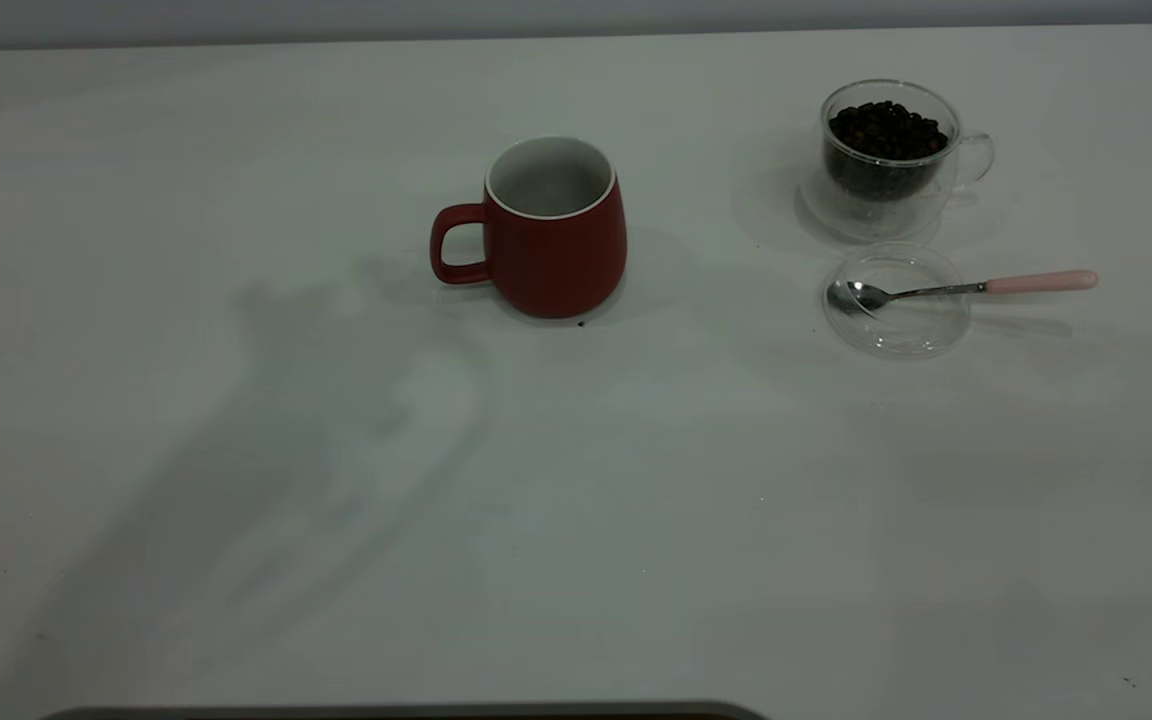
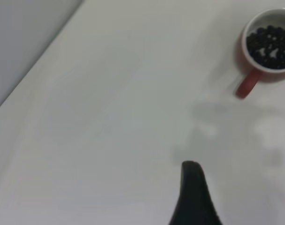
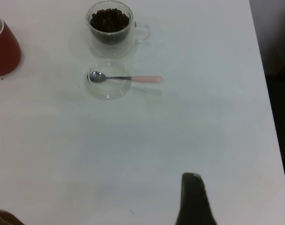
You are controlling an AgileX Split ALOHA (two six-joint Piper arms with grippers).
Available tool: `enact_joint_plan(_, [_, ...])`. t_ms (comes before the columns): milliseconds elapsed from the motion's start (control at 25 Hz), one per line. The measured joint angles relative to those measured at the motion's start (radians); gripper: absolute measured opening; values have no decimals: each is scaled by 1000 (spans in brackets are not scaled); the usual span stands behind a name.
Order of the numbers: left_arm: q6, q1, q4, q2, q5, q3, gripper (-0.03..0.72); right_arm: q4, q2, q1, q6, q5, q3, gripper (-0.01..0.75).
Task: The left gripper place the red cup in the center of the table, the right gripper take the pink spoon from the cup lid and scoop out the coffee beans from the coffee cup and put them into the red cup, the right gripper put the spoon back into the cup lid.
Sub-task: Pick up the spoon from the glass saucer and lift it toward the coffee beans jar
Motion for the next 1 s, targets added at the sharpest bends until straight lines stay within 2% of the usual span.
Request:
enact_joint_plan(320, [-123,0,19,-320,337,1,591,0,0,0,0,0,0,544])
enact_joint_plan(440, [-125,0,1,-396,337,1,591,0,0,0,0,0,0,544])
enact_joint_plan(640, [-128,0,-109,-497,337,32,591,0,0,0,0,0,0,544])
enact_joint_plan(800, [-128,0,-142,-605,337,143,591,0,0,0,0,0,0,544])
enact_joint_plan(1000, [-128,0,-184,-789,337,367,591,0,0,0,0,0,0,544])
